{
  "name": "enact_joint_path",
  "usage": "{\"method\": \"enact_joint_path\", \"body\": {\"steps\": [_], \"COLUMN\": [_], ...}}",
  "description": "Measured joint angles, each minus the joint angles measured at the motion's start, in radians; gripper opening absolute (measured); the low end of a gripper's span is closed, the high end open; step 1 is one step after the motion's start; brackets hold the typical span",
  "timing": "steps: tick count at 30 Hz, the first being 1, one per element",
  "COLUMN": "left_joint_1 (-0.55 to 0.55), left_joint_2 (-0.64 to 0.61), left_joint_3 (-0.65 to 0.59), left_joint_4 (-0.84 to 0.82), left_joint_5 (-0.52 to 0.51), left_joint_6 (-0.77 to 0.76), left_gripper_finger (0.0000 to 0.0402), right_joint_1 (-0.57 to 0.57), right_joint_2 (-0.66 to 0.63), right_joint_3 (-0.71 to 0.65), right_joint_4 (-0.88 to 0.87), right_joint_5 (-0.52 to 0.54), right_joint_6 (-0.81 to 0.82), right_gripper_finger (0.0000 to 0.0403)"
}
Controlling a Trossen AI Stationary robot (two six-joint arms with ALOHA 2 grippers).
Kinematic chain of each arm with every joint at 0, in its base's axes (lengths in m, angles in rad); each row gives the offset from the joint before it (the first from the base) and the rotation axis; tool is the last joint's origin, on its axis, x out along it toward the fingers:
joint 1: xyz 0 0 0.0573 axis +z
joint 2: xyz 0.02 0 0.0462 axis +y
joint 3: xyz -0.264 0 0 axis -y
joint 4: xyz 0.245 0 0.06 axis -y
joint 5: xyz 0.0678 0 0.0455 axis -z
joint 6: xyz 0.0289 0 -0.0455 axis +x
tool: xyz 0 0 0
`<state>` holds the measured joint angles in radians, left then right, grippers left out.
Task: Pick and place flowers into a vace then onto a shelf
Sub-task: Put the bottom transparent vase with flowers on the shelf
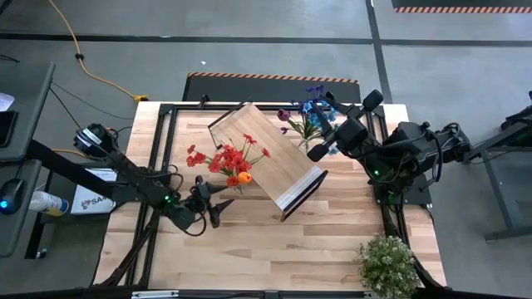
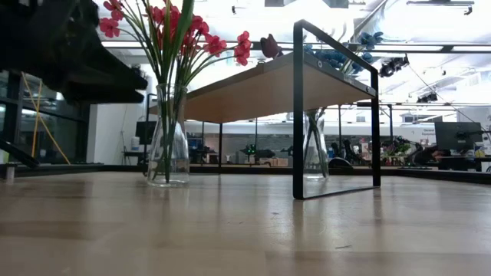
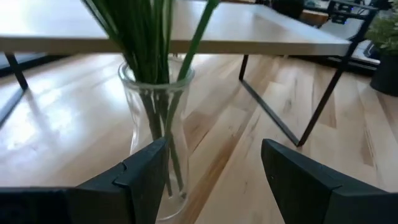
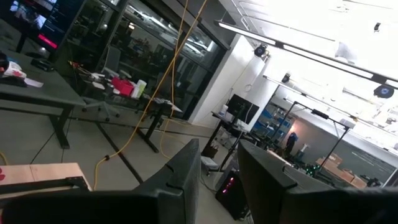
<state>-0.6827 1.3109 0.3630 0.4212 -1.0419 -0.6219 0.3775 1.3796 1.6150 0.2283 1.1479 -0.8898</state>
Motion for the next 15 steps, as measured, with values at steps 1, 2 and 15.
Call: {"method": "enact_joint_path", "body": {"steps": [1, 2, 15], "left_joint_1": [0.01, 0.018, 0.042], "left_joint_2": [0.0, 0.0, 0.0], "left_joint_3": [0.0, 0.0, 0.0], "left_joint_4": [-0.008, -0.016, -0.106], "left_joint_5": [0.016, 0.028, 0.076], "left_joint_6": [-0.014, -0.023, -0.125], "left_gripper_finger": [0.0289, 0.0289, 0.0289], "right_joint_1": [0.0, 0.0, 0.0], "right_joint_2": [0.0, 0.0, 0.0], "right_joint_3": [0.0, 0.0, 0.0], "right_joint_4": [-0.001, -0.001, -0.007], "right_joint_5": [0.0, 0.002, 0.005], "right_joint_6": [-0.001, -0.004, -0.009], "right_gripper_finger": [0.0099, 0.0099, 0.0099]}}
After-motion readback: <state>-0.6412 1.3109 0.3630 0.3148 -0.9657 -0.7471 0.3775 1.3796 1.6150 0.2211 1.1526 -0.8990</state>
